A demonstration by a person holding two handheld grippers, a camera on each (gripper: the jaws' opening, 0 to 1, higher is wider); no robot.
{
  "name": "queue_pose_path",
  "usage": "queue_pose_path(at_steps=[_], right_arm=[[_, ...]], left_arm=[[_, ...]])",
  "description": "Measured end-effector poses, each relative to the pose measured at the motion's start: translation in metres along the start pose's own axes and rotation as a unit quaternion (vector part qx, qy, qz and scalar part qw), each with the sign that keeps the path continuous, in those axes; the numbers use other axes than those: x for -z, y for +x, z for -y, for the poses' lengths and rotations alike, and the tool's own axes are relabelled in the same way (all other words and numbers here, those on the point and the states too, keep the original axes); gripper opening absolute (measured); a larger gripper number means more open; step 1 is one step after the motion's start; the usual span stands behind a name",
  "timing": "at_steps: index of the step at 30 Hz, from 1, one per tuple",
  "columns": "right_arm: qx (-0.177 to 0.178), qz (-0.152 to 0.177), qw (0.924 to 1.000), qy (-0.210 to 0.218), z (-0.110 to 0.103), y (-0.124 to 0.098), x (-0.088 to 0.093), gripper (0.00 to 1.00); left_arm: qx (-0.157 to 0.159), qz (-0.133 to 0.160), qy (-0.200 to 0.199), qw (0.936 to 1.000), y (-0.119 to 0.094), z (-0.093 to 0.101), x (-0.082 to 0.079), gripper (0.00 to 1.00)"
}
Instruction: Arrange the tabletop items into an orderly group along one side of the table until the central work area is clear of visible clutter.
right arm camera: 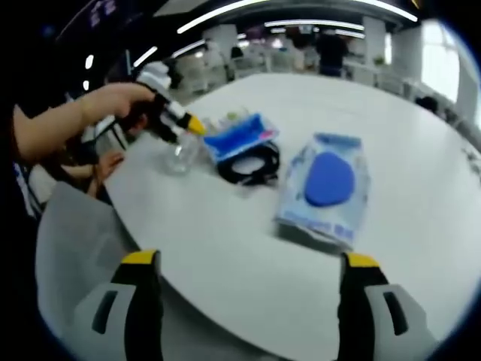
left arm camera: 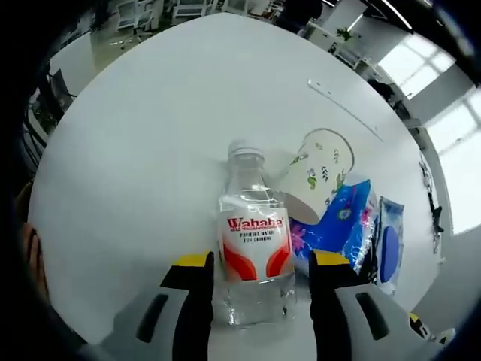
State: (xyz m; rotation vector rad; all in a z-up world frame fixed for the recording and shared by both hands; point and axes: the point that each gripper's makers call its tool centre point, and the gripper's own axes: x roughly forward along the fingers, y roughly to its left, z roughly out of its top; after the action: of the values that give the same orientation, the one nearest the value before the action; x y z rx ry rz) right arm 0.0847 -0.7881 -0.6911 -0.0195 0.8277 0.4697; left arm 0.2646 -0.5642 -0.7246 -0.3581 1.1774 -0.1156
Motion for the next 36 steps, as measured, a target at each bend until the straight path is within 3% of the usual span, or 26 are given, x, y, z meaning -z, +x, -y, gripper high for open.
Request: queue_pose_path(at_steps=[16, 25, 31, 36], right_arm=[[-0.001, 0.016, 0.9999, -0.001, -0.002, -0.002, -0.005, 0.97], [0.004, 0.050, 0.9987, 0.009, 0.001, -0.006, -0.018, 0.97], [-0.002, 0.101, 0.9948, -0.002, -0.003, -0.014, -0.039, 0.99], [-0.001, 0.102, 0.9948, -0.007, -0.004, -0.014, -0.041, 0.99]], left_arm=[[-0.025, -0.003, 0.014, 0.9996, 0.006, -0.005, -0.013, 0.39], [-0.023, -0.005, 0.005, 0.9997, 0.013, -0.006, -0.013, 0.40], [-0.017, 0.000, 0.009, 0.9998, 0.015, -0.006, -0.015, 0.40], [-0.014, 0.009, 0.010, 0.9998, 0.014, -0.005, -0.015, 0.38]])
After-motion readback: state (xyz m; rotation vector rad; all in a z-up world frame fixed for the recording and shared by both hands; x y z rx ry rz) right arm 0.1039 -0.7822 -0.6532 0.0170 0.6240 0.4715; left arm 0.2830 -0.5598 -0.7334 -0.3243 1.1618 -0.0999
